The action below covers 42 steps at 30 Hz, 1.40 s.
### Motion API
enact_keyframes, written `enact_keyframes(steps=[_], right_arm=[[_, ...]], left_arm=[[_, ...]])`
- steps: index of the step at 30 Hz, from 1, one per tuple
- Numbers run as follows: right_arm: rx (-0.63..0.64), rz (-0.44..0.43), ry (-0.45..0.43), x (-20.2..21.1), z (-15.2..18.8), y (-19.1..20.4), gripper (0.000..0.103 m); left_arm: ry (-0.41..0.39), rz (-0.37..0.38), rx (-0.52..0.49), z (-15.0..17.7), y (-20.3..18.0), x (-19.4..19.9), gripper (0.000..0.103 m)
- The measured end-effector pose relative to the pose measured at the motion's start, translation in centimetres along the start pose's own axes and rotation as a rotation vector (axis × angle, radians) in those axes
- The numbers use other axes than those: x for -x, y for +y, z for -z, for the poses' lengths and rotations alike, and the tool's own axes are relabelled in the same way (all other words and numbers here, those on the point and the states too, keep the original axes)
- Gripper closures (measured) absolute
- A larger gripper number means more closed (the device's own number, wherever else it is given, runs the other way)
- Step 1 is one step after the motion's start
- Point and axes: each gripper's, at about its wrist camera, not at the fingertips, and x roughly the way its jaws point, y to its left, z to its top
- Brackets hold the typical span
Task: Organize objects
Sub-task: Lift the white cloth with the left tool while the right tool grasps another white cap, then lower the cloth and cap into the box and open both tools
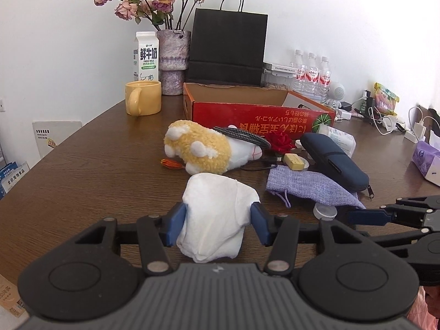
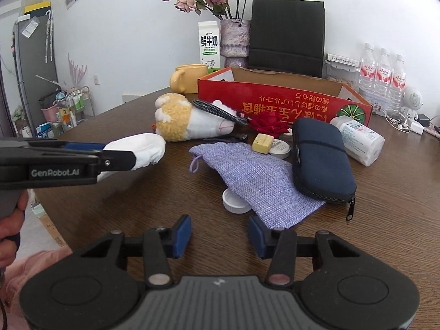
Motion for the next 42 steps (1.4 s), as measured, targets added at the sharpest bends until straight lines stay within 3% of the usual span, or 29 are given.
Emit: enact_keyframes(steps=[3, 8, 12, 22, 26, 34, 42], right_arm=[[-0.004, 0.056, -0.005, -0.8, -0.5, -0.2, 0.059], [-0.002, 0.066, -0.021, -1.6, -1.1, -0.2, 0.06], [-0.002, 0.033, -0.028, -2.0, -1.1, -0.1, 0.076], [-0.007, -0.085, -0.091, 1.4, -1.2, -0.5, 0.076], [-0.016, -0.07, -0.152, 2.7, -2.3, -1.7, 0.076], [-0.024, 0.015, -0.26, 2.0, -7.0, -5.0, 0.076], [-0.026, 0.063, -0.328, -2.5, -13.6, -8.1, 0.076]], left_arm=[[0.0, 0.0, 0.006, 0.0, 0.2, 0.0, 0.049], [-0.002, 0.002, 0.012, 0.0, 0.4, -0.1, 0.049], [-0.003, 0.003, 0.011, 0.1, 0.4, -0.1, 0.049], [-0.04, 0.0, -0.005, -0.8, 0.1, 0.8, 0.049], [-0.063, -0.007, -0.013, -1.9, -0.3, 0.7, 0.049], [-0.16, -0.003, -0.007, -7.1, -1.9, -1.2, 0.049], [-0.204, 0.008, 0.046, -13.7, -3.9, -6.7, 0.049]])
